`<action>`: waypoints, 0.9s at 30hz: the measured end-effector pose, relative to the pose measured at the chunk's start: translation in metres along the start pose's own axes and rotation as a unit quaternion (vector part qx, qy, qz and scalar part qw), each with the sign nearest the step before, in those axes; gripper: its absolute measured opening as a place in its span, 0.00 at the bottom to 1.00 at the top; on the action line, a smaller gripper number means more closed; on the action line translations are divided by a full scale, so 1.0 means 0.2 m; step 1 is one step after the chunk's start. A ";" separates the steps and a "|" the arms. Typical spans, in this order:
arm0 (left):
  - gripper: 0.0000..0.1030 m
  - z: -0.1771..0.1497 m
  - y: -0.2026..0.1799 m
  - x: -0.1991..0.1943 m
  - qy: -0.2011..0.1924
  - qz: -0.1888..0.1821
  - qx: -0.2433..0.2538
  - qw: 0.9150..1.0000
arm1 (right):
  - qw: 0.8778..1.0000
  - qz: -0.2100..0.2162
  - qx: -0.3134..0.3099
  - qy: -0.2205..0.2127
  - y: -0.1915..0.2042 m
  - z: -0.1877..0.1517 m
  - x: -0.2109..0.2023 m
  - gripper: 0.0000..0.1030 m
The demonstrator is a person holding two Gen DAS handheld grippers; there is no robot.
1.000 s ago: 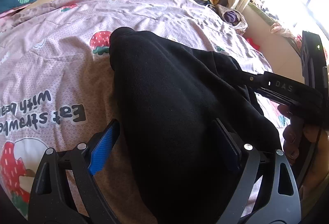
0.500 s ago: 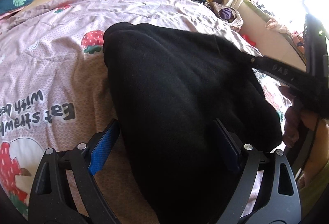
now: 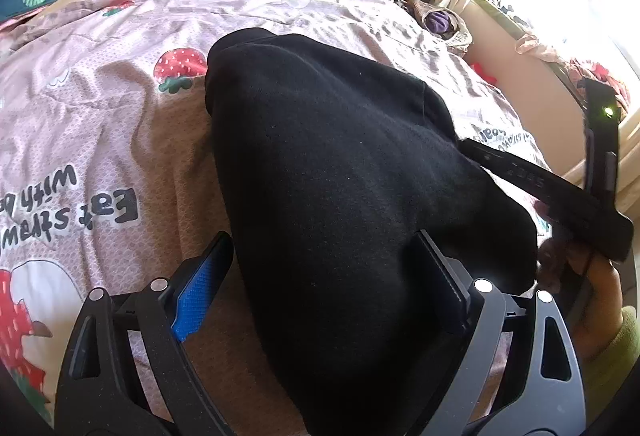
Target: Fold small clothes
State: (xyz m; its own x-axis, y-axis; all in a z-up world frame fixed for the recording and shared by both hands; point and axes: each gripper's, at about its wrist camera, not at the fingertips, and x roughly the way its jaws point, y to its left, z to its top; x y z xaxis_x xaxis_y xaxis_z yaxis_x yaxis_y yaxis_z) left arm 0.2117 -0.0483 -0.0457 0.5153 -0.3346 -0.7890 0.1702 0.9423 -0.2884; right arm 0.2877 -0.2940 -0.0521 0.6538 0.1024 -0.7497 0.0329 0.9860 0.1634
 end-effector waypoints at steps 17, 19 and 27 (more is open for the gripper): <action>0.80 -0.07 0.03 -0.08 -0.001 -0.005 -0.014 1.000 | 0.990 0.132 0.045 0.019 -0.03 -0.27 -0.35 0.55; 0.80 -0.08 0.02 -0.09 -0.001 -0.004 -0.013 1.000 | 0.989 0.136 0.054 0.032 -0.04 -0.30 -0.33 0.53; 0.80 -0.09 0.03 -0.13 0.000 -0.006 -0.012 1.000 | 0.986 0.146 0.081 0.029 -0.07 -0.35 -0.35 0.14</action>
State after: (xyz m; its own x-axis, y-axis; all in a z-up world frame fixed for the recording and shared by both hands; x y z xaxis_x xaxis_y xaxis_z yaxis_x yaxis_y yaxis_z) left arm 0.1846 -0.0343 -0.0371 0.5139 -0.3457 -0.7851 0.1562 0.9376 -0.3107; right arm 0.1888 -0.3058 -0.0476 0.6088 0.3908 -0.6904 -0.0273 0.8801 0.4741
